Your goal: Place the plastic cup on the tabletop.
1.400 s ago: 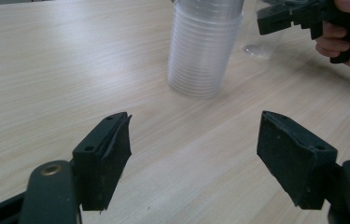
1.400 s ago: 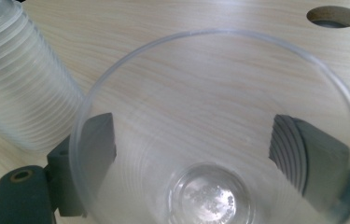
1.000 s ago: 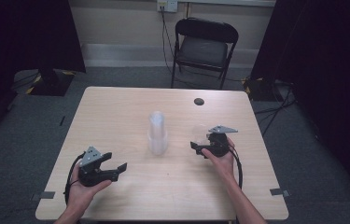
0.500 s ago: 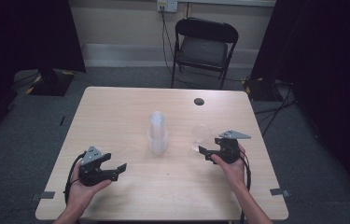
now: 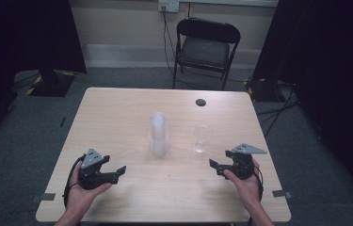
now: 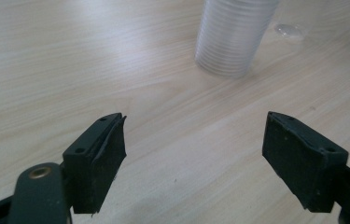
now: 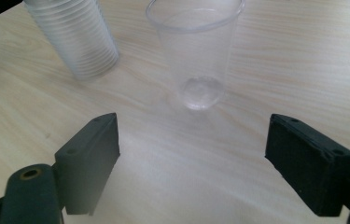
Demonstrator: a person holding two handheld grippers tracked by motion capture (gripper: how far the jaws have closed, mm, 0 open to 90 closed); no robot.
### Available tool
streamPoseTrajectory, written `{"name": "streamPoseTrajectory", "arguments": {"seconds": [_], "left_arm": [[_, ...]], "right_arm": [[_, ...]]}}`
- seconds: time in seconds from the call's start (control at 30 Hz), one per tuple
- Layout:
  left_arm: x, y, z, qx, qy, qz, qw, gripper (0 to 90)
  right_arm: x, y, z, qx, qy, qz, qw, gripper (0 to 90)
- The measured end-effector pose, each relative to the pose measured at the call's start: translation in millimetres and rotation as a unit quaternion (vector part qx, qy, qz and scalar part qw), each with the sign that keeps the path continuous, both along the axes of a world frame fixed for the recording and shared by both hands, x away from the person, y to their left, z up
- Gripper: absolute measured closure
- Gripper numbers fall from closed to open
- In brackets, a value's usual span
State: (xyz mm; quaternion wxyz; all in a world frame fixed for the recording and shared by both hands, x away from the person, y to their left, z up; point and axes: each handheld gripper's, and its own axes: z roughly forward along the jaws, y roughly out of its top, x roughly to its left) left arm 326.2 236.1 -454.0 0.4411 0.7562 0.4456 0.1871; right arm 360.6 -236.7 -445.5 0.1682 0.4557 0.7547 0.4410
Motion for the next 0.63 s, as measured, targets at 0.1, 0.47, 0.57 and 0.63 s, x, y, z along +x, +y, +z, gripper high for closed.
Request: {"name": "streamPoseTrajectory", "arguments": {"seconds": [0.1,0.47,0.57,0.63], "left_arm": [[-3.6,1.0,-0.3,0.037,-0.014,0.003,0.9992,21.2],[-11.3,13.2,-8.5,0.009,-0.006,0.017,0.9998,21.2],[-10.3,17.0,-9.7,0.008,-0.011,0.023,0.9996,21.2],[-9.1,18.3,-10.9,0.006,-0.006,0.025,0.9997,21.2]], "right_arm": [[-12.3,-6.1,1.2,-0.005,-0.001,-0.004,1.0000,17.9],[-32.8,-37.4,-10.5,0.004,0.007,-0.049,0.9988,16.7],[-32.9,-42.9,-13.4,0.014,0.012,-0.066,0.9977,16.5],[-32.5,-44.6,-15.7,0.012,0.016,-0.069,0.9974,16.2]]}}
